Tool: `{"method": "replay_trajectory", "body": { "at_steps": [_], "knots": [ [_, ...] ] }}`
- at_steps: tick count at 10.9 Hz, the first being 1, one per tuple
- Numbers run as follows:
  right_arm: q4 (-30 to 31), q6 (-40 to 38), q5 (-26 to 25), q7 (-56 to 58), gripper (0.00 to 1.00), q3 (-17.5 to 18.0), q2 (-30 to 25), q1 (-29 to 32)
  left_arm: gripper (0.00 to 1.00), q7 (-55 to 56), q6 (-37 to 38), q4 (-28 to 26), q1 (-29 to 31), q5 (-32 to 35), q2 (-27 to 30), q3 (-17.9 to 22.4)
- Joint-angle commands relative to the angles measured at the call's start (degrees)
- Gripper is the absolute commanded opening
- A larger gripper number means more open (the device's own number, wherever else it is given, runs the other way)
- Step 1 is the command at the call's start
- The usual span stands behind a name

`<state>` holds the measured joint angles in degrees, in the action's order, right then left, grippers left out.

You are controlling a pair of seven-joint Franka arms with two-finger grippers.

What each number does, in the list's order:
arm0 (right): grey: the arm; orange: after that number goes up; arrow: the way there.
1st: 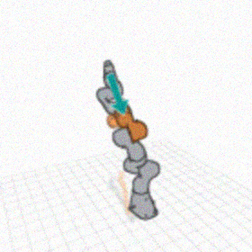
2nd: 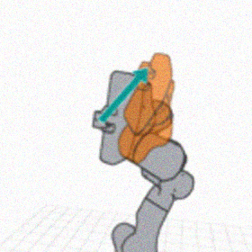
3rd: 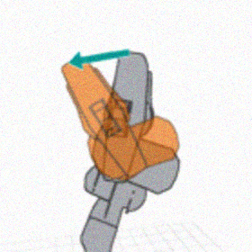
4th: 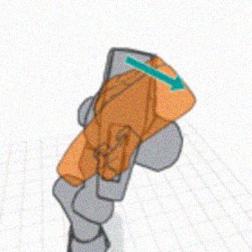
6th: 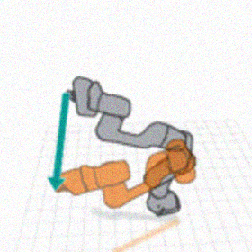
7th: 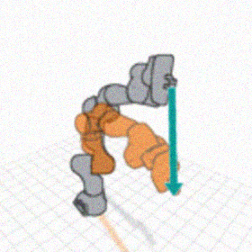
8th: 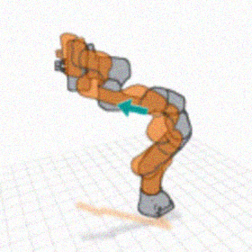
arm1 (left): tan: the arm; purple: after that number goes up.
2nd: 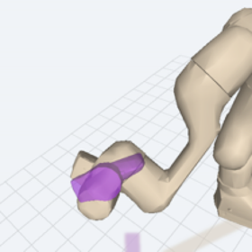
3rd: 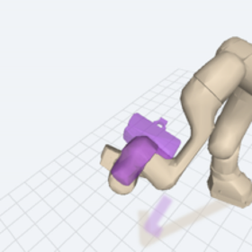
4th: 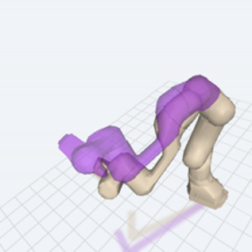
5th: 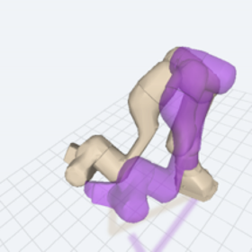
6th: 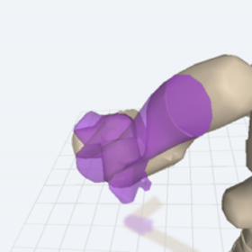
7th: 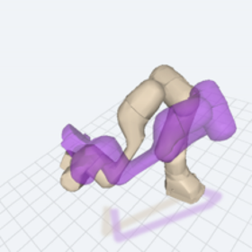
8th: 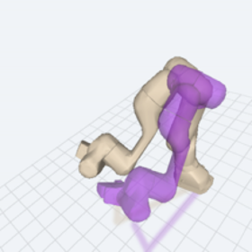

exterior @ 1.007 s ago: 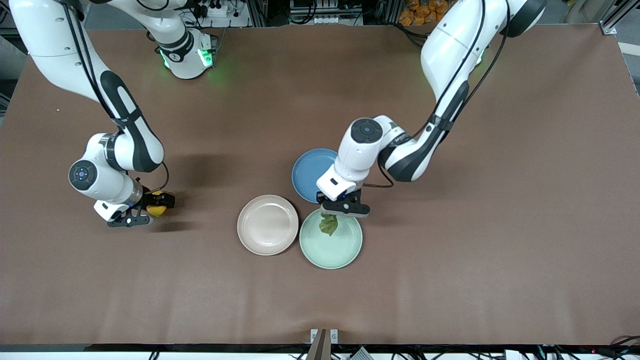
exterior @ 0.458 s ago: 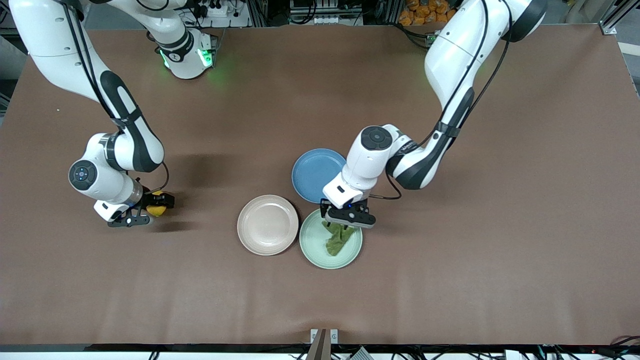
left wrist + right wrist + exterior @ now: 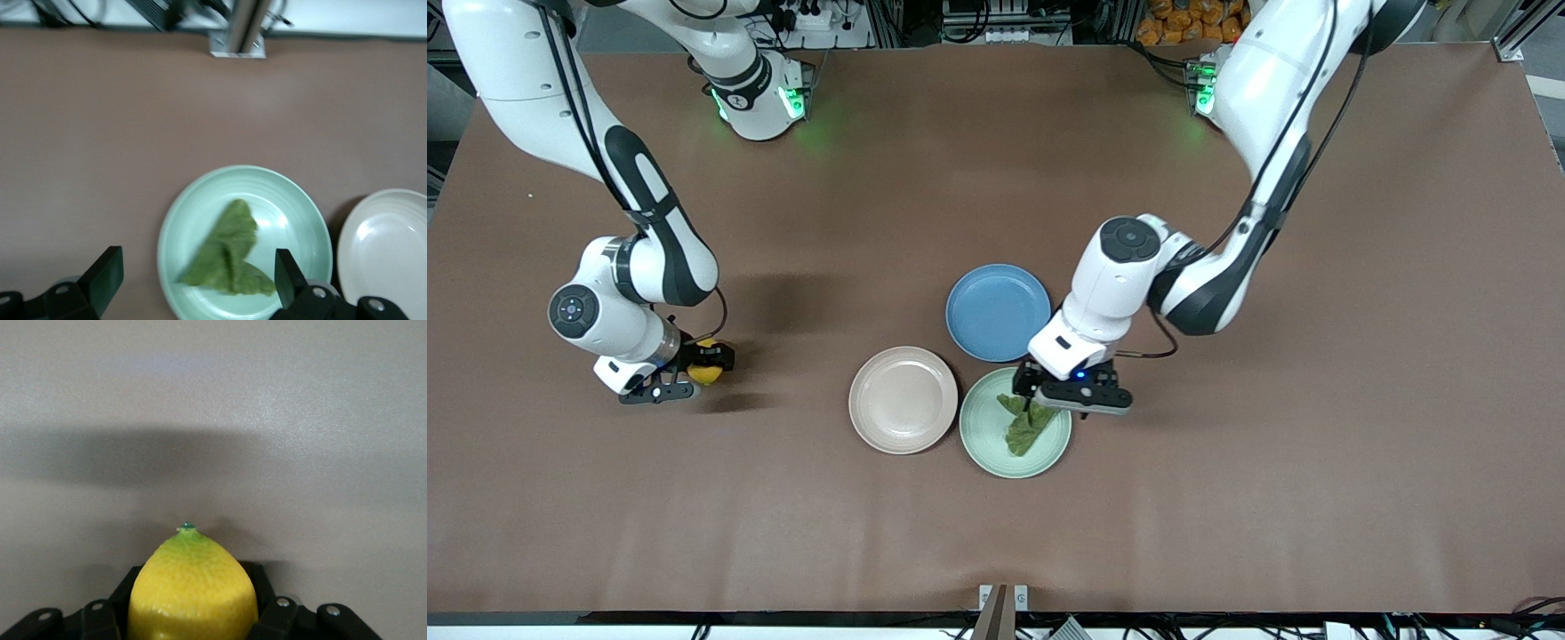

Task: Place lemon and lettuce in plates
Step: 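Release the lettuce and withdraw the left gripper from the plate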

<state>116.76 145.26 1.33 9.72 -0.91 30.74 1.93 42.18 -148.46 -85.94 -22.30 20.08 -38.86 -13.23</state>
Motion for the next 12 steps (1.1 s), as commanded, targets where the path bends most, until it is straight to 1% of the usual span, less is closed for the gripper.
{"method": "replay_trajectory", "body": {
  "at_steps": [1,2,3,5,7,9,12],
  "knots": [
    [0.1,0.5,0.3,1.4,0.65,1.1,0.0,1.5,1.0,-1.0,12.6,-3.4,3.9,0.8,9.9,-1.4],
    [0.1,0.4,0.3,1.4,0.64,1.1,0.0,1.5,1.0,-1.3,15.4,-3.3,4.5,-1.3,11.8,-1.5],
    [0.1,0.4,0.3,1.4,0.61,1.1,0.0,1.5,1.0,-4.2,18.3,-3.2,6.2,-3.1,13.4,-1.6],
    [-0.1,0.1,0.3,1.8,0.61,1.1,0.0,1.5,1.0,-14.1,24.1,-3.2,10.2,-9.0,16.9,-1.6],
    [-0.2,-0.2,0.2,2.1,0.59,1.1,-0.1,1.5,1.0,-20.6,31.3,-3.1,14.1,-12.7,19.9,-1.6],
    [-0.3,-0.2,0.2,2.9,0.58,1.1,-0.1,1.6,1.0,-21.0,37.9,-3.1,16.4,-13.2,23.1,-1.4],
    [-0.3,-0.2,0.2,2.9,0.58,1.1,-0.1,1.6,1.0,-21.1,45.1,-3.1,19.7,-13.1,27.9,-1.0]
  ]
}}
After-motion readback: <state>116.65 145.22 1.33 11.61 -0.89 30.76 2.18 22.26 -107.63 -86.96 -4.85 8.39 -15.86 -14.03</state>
